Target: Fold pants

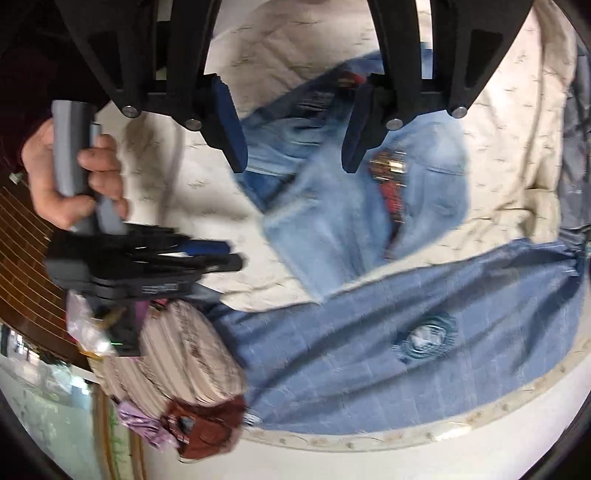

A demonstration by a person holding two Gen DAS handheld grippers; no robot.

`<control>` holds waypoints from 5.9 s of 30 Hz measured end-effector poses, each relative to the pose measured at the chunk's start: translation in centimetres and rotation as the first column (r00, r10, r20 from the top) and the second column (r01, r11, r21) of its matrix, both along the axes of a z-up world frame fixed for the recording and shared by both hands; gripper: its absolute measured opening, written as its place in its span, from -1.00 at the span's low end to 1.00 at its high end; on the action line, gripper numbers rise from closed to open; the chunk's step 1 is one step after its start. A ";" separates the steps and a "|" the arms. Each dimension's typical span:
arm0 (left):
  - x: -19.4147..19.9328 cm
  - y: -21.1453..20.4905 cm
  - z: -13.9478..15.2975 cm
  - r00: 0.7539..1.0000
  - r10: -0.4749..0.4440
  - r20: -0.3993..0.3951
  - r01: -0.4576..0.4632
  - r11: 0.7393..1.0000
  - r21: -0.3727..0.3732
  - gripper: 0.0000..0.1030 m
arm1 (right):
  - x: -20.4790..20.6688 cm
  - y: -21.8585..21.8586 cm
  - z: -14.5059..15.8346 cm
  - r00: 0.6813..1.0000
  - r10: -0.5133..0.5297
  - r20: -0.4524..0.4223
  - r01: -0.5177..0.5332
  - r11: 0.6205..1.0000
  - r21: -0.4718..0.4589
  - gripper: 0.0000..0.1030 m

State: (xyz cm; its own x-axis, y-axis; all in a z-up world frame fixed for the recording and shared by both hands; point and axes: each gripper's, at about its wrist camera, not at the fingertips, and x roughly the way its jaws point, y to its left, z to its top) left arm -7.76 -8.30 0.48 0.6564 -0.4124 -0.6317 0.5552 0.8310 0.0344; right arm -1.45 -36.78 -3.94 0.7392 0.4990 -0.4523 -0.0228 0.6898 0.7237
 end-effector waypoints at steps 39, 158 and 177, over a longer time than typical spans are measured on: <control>7.5 3.3 -5.3 0.938 0.309 -0.159 -0.285 0.945 0.158 0.08 | 3.9 7.5 -5.7 0.945 0.265 -0.192 -0.264 0.964 0.033 -0.46; 12.9 7.1 -6.6 0.886 0.394 -0.245 -0.370 0.919 0.140 1.00 | 4.5 10.3 -3.2 0.946 0.285 -0.157 -0.316 0.921 -0.230 -0.27; 11.2 14.4 -3.8 0.846 0.487 -0.217 -0.504 0.863 -0.026 1.00 | 1.2 3.5 -1.2 0.988 0.132 -0.084 -0.143 0.980 -0.141 0.16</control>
State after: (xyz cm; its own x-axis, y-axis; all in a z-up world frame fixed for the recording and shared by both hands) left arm 3.49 6.08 -3.35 0.6525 -0.1192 -0.7484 0.0570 0.9925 -0.1084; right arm -0.23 -33.24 -5.19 0.6298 0.5183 -0.5786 -0.0751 0.7820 0.6187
